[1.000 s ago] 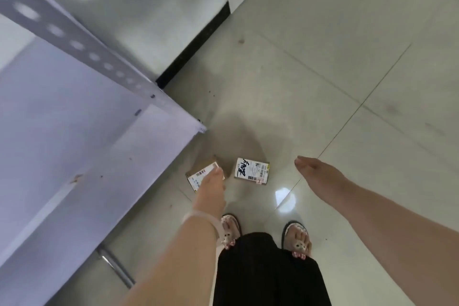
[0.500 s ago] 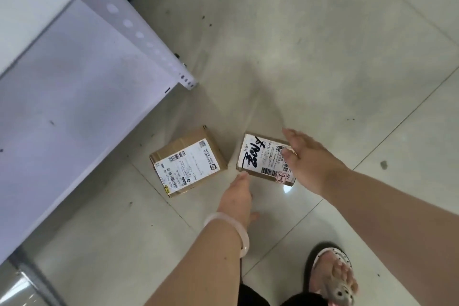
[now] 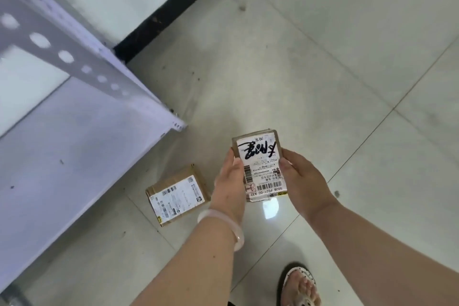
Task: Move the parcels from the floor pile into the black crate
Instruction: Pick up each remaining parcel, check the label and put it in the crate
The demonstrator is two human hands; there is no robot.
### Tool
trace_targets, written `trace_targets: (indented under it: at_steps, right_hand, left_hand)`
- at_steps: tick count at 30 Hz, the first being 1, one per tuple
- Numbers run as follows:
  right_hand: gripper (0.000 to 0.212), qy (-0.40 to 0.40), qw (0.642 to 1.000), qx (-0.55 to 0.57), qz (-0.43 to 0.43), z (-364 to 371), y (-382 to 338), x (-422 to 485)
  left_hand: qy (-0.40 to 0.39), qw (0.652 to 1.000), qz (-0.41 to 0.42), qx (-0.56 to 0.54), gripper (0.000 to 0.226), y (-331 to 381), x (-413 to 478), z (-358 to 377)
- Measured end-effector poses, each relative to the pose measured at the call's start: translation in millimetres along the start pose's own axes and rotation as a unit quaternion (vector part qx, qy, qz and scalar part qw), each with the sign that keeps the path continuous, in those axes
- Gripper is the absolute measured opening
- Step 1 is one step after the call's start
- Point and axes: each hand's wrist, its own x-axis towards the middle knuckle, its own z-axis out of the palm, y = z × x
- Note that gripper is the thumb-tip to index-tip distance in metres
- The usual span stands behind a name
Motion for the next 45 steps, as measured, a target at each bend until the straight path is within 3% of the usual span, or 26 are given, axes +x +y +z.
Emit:
trace_targets:
  at_steps: [6, 13, 17, 23, 25, 30, 39, 45]
  right_hand:
    - [0.040, 0.059, 0.992, 0.098, -0.047, -93.1, -136.0, -55.2]
    - [0.032, 0.111, 0.984, 0.074, -0.119, -199.9, -308.3, -203.2]
    - [0.034, 0.121, 0.969, 0.083, -0.198, -243.9, -384.1, -310.9]
    - [0.032, 0.136, 0.947, 0.092, -0.275, -277.8, -464.5, -445.2]
    - [0.030, 0.136, 0.941, 0.090, -0.298, -283.9, -481.9, -479.7]
    - [0.034, 0.103, 0.927, 0.099, -0.347, -285.4, -499.1, -553.1]
    - [0.031, 0.027, 0.897, 0.050, -0.439, -232.7, -482.8, -658.9]
    - [0.028, -0.106, 0.889, 0.062, -0.441, -146.8, -479.8, -721.4]
  left_hand:
    - [-0.060, 0.989, 0.136, 0.011, 0.036, 156.7, -78.6, 36.4]
    - [-0.137, 0.967, 0.213, 0.015, 0.034, 311.1, -260.3, 52.7]
    - [-0.176, 0.947, 0.268, 0.006, 0.028, 371.2, -380.0, 47.0]
    - [-0.159, 0.929, 0.333, 0.046, 0.036, 423.9, -526.1, 29.2]
    - [-0.139, 0.926, 0.348, 0.045, 0.025, 434.1, -565.3, 22.1]
    - [-0.086, 0.901, 0.421, 0.061, 0.035, 427.3, -659.0, 1.0]
    - [0.035, 0.893, 0.448, 0.022, 0.031, 341.4, -780.1, -67.5]
    - [0.166, 0.883, 0.438, 0.014, 0.037, 282.7, -848.5, -153.5]
